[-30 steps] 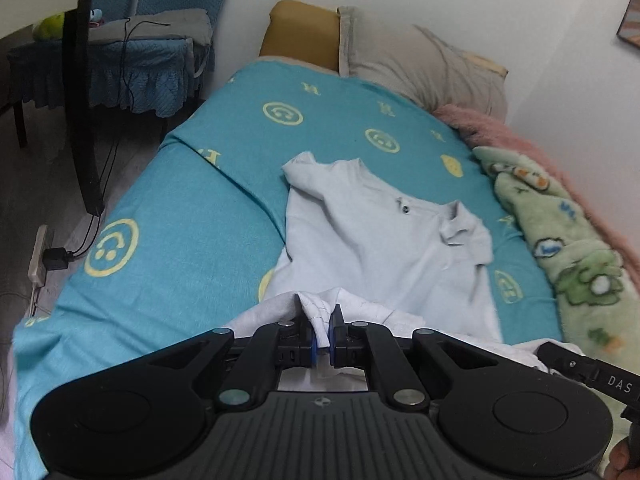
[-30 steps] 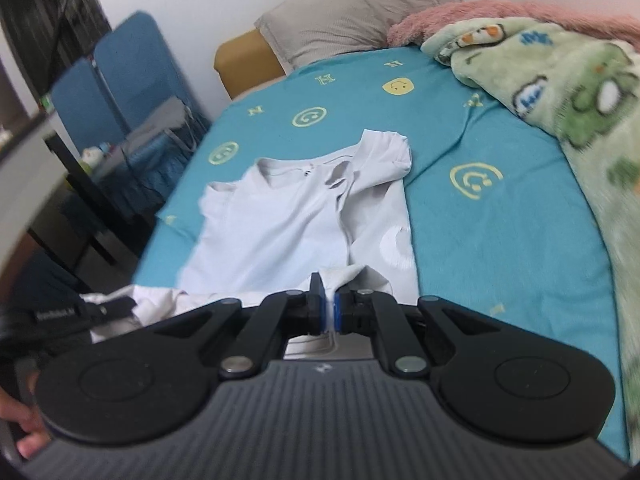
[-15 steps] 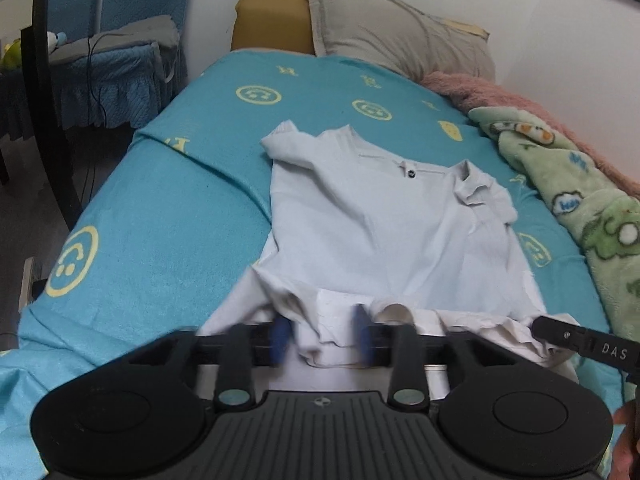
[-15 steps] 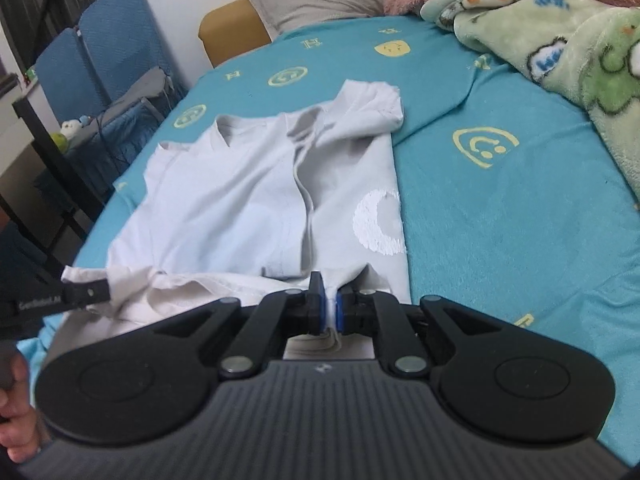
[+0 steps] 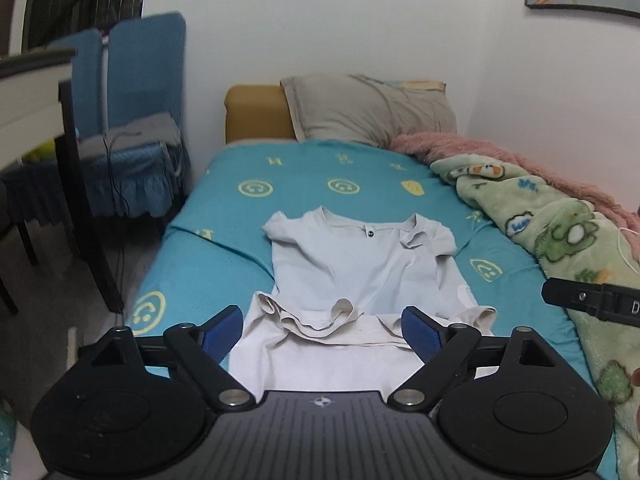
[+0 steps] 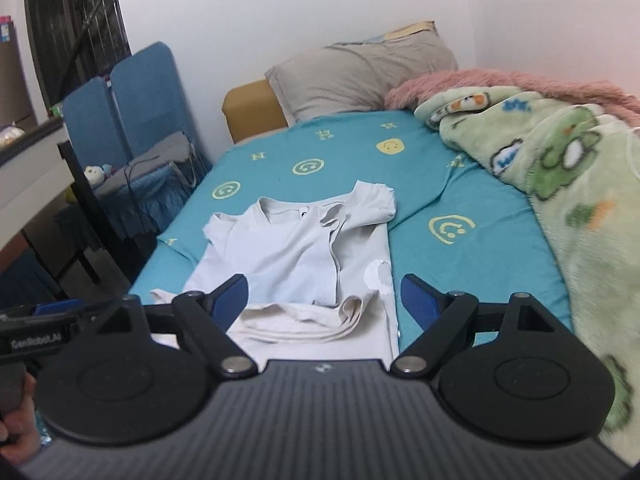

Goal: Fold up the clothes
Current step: 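Open both grippers and release the hem onto the shirt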

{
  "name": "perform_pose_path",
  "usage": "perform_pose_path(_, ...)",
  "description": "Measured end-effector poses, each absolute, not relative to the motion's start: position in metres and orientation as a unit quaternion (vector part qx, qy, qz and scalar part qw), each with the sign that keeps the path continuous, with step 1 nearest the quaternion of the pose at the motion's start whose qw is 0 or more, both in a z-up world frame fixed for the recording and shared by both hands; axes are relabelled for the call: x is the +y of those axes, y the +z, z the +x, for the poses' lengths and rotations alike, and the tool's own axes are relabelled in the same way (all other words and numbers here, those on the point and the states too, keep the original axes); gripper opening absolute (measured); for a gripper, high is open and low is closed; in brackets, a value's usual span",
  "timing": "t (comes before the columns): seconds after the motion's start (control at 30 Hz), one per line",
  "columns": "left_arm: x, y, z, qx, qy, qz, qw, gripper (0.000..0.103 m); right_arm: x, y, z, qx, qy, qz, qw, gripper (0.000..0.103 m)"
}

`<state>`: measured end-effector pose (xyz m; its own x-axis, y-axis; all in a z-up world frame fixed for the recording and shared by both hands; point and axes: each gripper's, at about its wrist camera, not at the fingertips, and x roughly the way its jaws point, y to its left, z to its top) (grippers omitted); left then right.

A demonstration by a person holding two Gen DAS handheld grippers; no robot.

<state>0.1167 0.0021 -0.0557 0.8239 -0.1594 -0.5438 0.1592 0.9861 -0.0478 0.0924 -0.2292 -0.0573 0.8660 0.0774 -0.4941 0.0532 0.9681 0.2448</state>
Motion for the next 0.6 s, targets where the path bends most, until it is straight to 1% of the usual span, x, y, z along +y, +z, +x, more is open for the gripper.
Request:
perform_pose_path(0.13, 0.007, -0.049, 0.074, 0.259, -0.078, 0.008, 0.963, 0.092, -0.226, -0.048, 0.057, 0.246, 0.008, 0.135, 0.96, 0.085)
perform_pose_path(0.27, 0.014, -0.052, 0.043, 0.251, -0.069, 0.01, 0.965, 0.093, -0.224, -0.057, 0.03, 0.238, 0.008, 0.134, 0.962, 0.085)
perform_pose_path(0.37, 0.019, -0.055, 0.038, 0.261, -0.068, 0.002, 0.963, 0.093, -0.218, -0.063, 0.03, 0.254, 0.005, 0.123, 0.959, 0.085)
perform_pose_path(0.43, 0.019, -0.055, 0.04, 0.264, -0.069, -0.001, 0.962, 0.093, -0.214, -0.064, 0.035, 0.25, 0.007, 0.112, 0.962, 0.085)
perform_pose_path(0.6, 0.011, -0.061, 0.041, 0.265, -0.062, 0.027, 0.962, 0.093, -0.207, -0.071, 0.043, 0.253, 0.007, 0.103, 0.962, 0.085)
